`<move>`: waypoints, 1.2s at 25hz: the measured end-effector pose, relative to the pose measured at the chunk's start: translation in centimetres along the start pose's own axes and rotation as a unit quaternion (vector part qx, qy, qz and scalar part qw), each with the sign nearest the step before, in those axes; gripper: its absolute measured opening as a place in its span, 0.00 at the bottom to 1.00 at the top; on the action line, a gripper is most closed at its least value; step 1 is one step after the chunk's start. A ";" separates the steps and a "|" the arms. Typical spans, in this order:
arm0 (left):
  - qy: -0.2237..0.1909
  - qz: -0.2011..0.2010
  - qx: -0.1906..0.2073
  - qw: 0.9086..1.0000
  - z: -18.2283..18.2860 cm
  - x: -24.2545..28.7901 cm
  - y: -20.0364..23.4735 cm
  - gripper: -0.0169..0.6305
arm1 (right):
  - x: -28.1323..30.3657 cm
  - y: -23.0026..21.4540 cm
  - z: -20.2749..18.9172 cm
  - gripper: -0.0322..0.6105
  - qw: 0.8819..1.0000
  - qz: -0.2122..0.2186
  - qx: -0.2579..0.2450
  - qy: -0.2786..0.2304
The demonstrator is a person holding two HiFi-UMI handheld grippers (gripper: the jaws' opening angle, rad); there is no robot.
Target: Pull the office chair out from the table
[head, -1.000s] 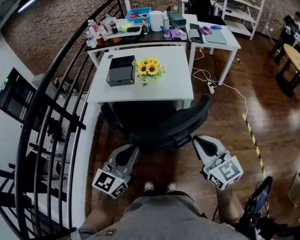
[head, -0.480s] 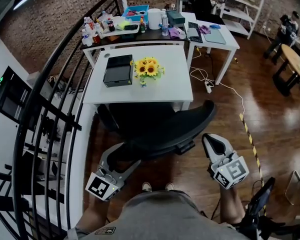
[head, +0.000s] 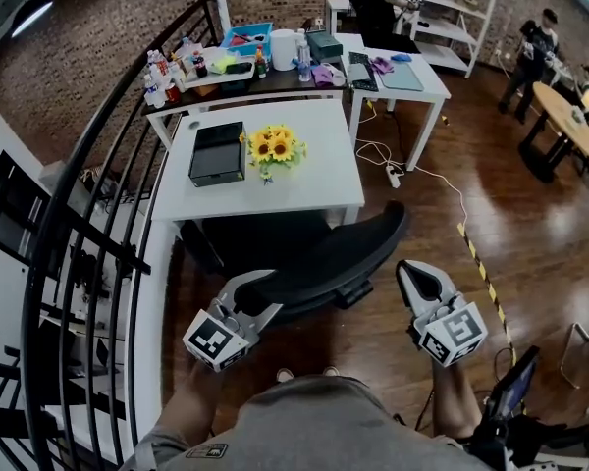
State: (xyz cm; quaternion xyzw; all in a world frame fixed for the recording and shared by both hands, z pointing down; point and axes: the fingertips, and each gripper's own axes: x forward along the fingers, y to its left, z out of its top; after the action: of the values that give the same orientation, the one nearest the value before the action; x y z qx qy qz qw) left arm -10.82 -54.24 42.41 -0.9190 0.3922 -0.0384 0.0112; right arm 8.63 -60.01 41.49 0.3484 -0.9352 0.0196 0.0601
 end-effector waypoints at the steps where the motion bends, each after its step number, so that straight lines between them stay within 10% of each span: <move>1: 0.001 -0.006 -0.005 1.000 0.0 0.1 -0.1 0.22 | -0.2 -0.2 -0.1 0.05 1.000 -0.004 0.001 0.000; 13: 0.004 -0.057 -0.032 0.998 0.2 -2.4 0.6 0.19 | 0.8 -1.5 -0.4 0.05 1.000 0.002 0.015 0.005; 30: 0.023 -0.163 -0.056 0.985 -1.2 -13.4 7.5 0.21 | 4.4 7.2 0.9 0.25 0.985 0.174 -0.002 -0.008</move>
State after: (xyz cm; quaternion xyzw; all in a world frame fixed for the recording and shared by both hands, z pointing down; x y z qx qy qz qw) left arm -25.56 -49.73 42.37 -0.9688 0.2385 -0.0391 -0.0558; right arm 0.57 -57.49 41.22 0.1801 -0.9821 0.0252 0.0487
